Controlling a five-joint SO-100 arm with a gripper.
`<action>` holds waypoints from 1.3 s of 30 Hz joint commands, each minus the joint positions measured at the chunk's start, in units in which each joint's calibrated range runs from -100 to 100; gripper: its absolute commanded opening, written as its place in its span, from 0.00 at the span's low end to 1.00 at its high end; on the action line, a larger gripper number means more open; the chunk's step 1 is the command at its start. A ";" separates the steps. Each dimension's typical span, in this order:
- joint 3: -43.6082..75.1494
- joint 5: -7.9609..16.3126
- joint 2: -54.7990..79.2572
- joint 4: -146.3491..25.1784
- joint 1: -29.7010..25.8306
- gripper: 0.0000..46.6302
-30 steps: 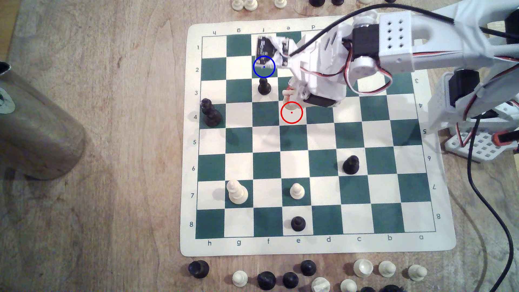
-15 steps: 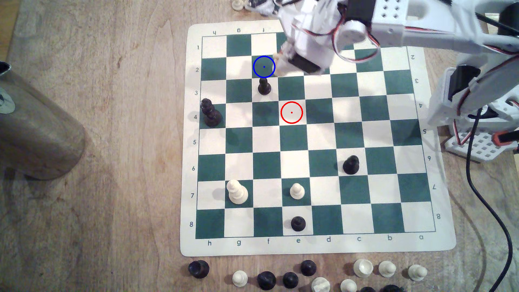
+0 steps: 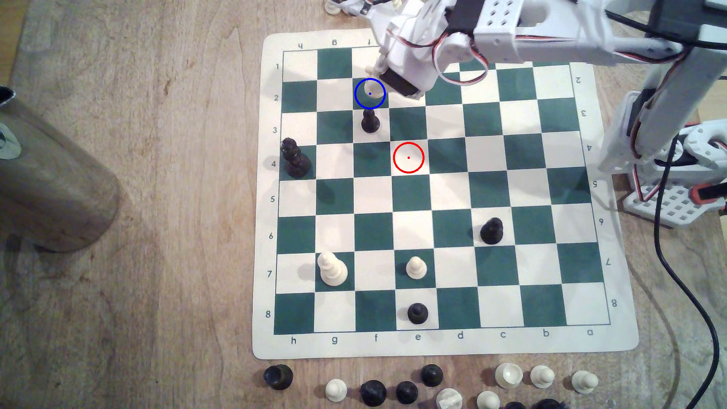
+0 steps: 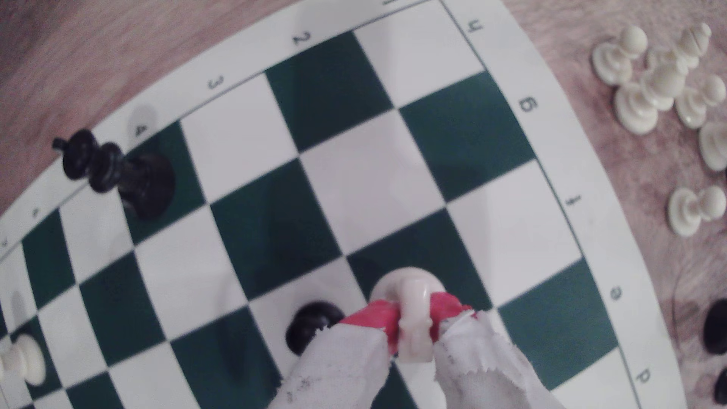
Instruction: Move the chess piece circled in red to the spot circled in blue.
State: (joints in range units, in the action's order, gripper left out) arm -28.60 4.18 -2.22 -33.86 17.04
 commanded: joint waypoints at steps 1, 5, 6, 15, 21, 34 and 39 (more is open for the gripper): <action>5.67 0.29 0.27 2.58 0.68 0.01; 6.30 0.29 2.39 3.97 0.92 0.01; 6.75 0.29 3.24 4.46 1.07 0.01; 7.75 0.34 5.02 5.28 0.76 0.01; 8.02 0.00 6.38 4.95 1.15 0.01; 8.02 -0.63 7.74 4.71 2.09 0.49; 8.02 -0.93 7.06 4.71 2.87 0.48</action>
State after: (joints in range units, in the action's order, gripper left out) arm -25.26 3.44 7.00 -29.56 19.03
